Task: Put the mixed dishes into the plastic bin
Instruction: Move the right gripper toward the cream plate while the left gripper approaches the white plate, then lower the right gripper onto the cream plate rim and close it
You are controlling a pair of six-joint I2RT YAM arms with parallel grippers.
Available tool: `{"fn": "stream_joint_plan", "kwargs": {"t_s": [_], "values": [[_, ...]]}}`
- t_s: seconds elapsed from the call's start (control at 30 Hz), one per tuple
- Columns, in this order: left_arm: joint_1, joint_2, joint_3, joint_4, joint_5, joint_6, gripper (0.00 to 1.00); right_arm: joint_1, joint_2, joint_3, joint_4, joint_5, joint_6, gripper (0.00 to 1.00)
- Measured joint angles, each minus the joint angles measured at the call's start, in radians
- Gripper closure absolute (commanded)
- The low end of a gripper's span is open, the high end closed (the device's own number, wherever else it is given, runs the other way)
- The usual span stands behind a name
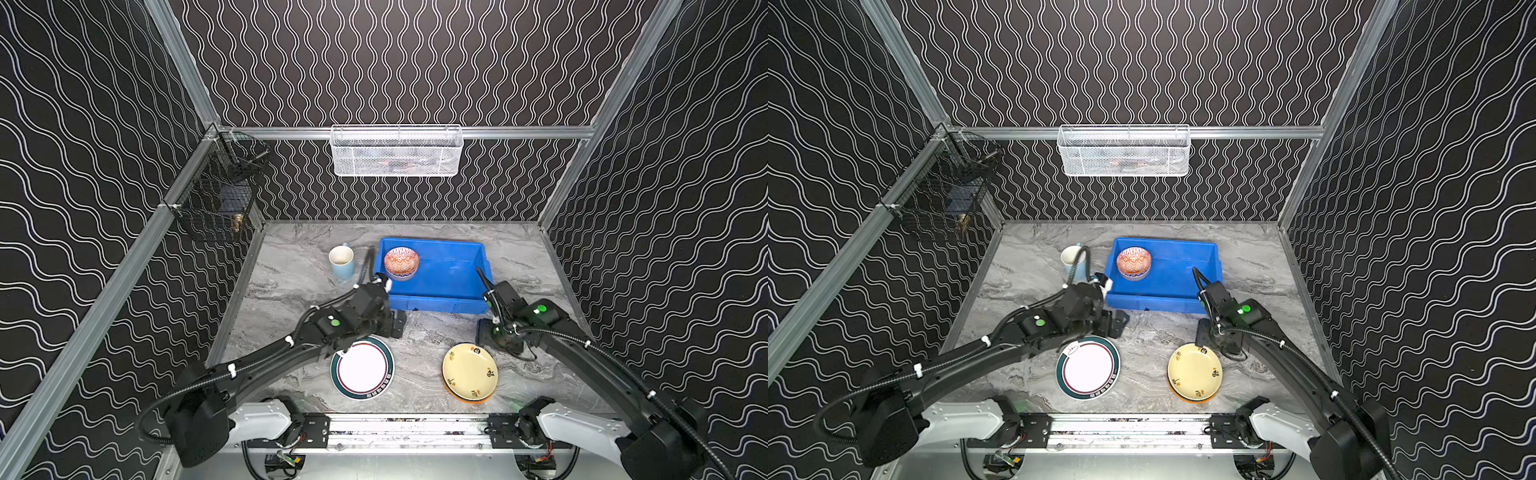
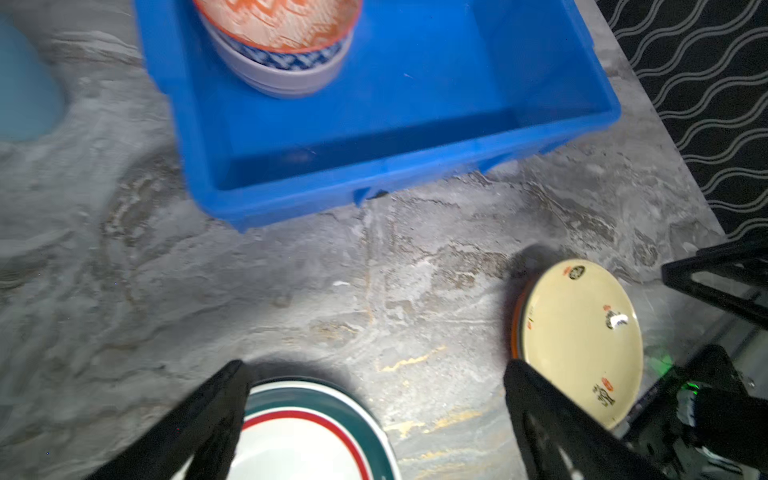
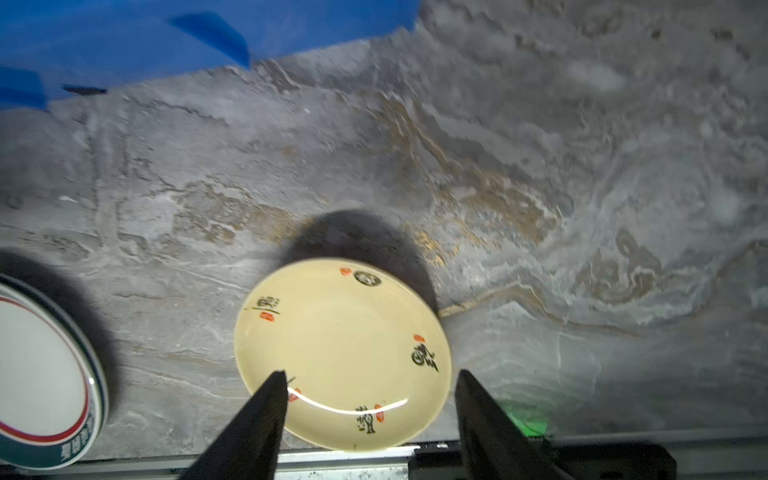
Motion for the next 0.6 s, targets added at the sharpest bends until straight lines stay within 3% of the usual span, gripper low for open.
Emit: {"fn": "stream_joint_plan", "kwargs": {"t_s": [0.07, 0.2, 0.43, 0.6], "values": [[-0.079, 0.035, 0.032, -0.003, -0.027, -0.024, 0.01, 0.0, -0.032, -0.037, -0.01, 0.0, 0.039, 0.23], [-0.221, 0.071, 0.053, -0.031, -0.08, -0.089, 0.01, 0.0, -0.091, -0.142, -0.005, -0.04, 0.105, 0.22], [-0.372, -0.008, 0.045, -0.12, -0.195, -0.226, 0.01, 0.004, -0.133, -0.246, 0.041, -0.119, 0.152, 0.22], [-0.423, -0.121, -0.008, -0.2, -0.265, -0.332, 0.01, 0.005, -0.117, -0.253, 0.077, -0.146, 0.151, 0.22]]}}
